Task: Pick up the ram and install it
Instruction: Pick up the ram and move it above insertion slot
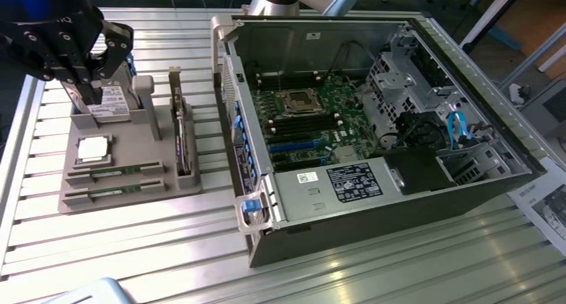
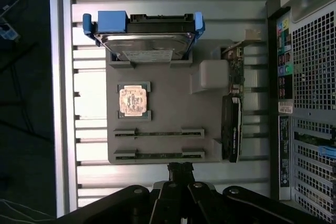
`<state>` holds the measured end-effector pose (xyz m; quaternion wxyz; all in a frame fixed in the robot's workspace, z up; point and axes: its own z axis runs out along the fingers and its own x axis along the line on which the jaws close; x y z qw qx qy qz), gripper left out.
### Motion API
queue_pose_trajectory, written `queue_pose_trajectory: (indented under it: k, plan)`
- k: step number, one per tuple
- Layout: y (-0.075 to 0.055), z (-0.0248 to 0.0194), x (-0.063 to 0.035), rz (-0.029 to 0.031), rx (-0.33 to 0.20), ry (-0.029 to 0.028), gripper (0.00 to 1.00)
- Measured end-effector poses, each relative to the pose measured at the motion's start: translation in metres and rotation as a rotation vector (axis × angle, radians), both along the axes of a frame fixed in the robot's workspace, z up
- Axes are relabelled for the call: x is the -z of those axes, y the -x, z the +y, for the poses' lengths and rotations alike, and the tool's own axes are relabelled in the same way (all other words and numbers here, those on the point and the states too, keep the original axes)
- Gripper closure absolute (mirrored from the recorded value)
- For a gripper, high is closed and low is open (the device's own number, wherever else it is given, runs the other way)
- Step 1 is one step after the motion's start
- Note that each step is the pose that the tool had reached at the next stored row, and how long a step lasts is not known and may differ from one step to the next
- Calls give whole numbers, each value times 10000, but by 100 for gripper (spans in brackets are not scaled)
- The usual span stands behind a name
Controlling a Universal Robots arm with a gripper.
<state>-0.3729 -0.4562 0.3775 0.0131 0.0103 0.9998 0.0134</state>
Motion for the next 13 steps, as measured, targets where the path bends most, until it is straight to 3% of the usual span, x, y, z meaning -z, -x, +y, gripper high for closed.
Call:
queue_pose_trajectory:
  k: [13]
  plan:
    - [0, -17, 0, 0, -1129, 0, 90]
